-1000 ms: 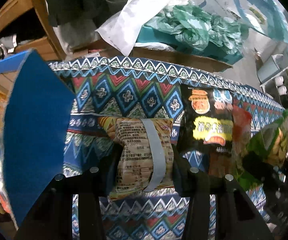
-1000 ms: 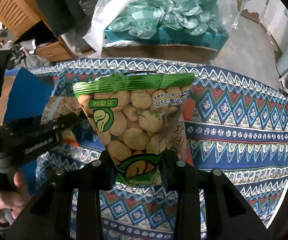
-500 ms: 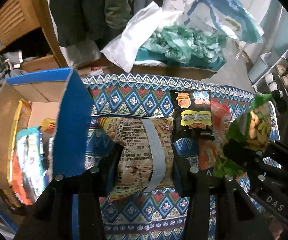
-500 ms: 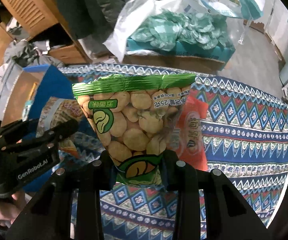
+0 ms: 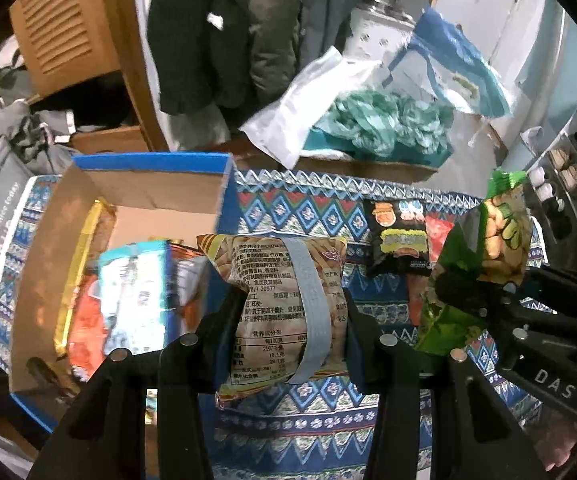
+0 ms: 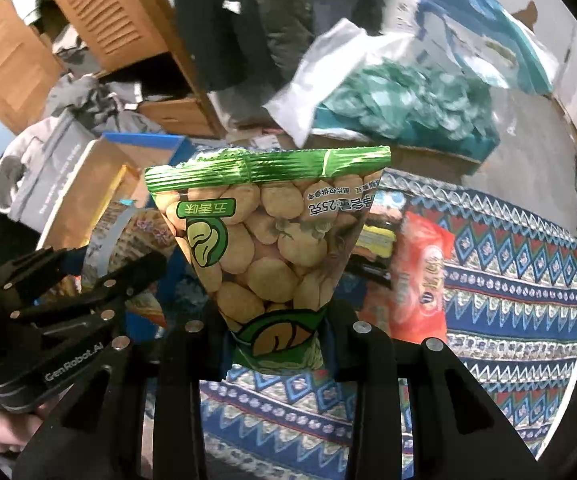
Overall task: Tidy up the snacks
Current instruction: 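Lift the green peanut bag and beige bag and carry both over the box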
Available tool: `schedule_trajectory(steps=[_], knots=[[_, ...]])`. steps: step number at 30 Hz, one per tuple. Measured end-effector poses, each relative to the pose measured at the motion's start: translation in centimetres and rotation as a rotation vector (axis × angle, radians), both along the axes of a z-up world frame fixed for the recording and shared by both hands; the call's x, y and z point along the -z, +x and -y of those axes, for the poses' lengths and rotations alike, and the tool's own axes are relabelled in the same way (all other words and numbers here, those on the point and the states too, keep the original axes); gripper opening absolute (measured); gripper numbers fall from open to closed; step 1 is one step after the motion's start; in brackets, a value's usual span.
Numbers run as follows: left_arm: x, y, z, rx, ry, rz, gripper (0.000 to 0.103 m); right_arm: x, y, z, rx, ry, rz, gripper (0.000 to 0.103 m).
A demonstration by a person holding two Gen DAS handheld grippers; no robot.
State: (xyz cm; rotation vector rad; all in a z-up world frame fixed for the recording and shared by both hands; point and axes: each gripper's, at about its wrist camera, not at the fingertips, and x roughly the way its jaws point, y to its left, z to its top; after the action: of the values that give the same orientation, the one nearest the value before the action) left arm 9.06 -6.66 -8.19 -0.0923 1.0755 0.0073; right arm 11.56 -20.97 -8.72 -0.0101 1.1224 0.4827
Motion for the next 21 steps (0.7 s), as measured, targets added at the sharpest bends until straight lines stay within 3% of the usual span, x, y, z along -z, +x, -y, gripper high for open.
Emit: schedule_trajectory(steps=[9, 21], knots=[[-2.7, -2.6, -3.0, -0.033, 0.034, 0.074, 0.046, -1.8, -1.0, -3.3, -0.062, 0.036, 0.023, 0.033], [-2.9, -4.3, -7.0, -0.091, 0.033, 0.089, 0.047, -3.3, -2.1, -8.2, -0.14, 0.055, 0.041, 0.033]])
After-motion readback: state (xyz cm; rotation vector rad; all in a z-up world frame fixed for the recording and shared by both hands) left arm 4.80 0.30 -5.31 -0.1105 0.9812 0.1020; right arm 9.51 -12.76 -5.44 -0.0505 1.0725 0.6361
